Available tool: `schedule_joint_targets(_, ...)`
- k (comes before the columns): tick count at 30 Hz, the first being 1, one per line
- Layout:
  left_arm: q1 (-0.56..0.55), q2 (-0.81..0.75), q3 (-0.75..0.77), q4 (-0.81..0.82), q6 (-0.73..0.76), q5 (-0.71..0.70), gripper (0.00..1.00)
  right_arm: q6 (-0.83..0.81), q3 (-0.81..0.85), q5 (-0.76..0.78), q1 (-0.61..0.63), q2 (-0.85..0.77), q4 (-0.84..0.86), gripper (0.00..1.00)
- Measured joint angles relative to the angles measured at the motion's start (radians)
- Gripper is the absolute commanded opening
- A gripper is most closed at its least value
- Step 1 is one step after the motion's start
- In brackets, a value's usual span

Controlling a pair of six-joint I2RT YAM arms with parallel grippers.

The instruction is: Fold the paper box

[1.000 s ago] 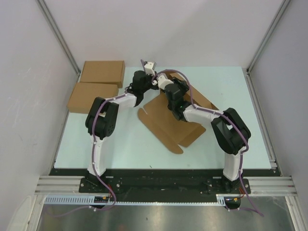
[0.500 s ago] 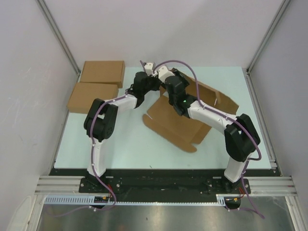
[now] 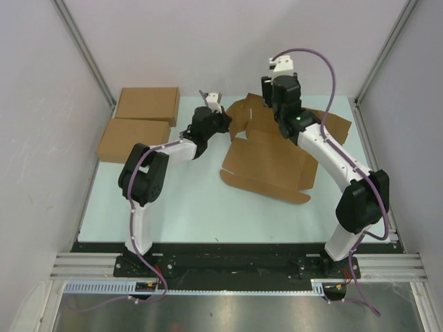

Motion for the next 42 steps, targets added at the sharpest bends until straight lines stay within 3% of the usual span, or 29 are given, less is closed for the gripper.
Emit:
schedule_joint_targets(7,-0.013,-0.002,-0.01,0.016,0.003,-0.012,0.0,0.277,0.14,-0.19,-0.137,0.054,-0.068,0.38)
schedule_joint_targets(14,-0.031,-0.003,-0.01,0.017,0.021,-0.035,0.0,0.35,0.256,-0.288,-0.175,0.213,-0.091,0.26)
schedule_joint_targets(20,-0.044,-0.003,-0.01,0.017,0.027,-0.049,0.0,0.372,0.253,-0.38,-0.168,0.296,-0.138,0.23)
schedule_joint_targets(30,-0.049,-0.003,-0.01,0.016,0.029,-0.06,0.0,0.371,0.215,-0.436,-0.169,0.299,-0.137,0.22)
schedule_joint_targets(37,-0.052,-0.003,-0.002,0.004,0.029,-0.059,0.0,0.32,0.185,-0.414,-0.166,0.299,-0.105,0.24)
schedule_joint_targets(42,-0.056,-0.003,0.004,-0.006,0.034,-0.06,0.0,0.273,0.171,-0.383,-0.16,0.299,-0.082,0.31)
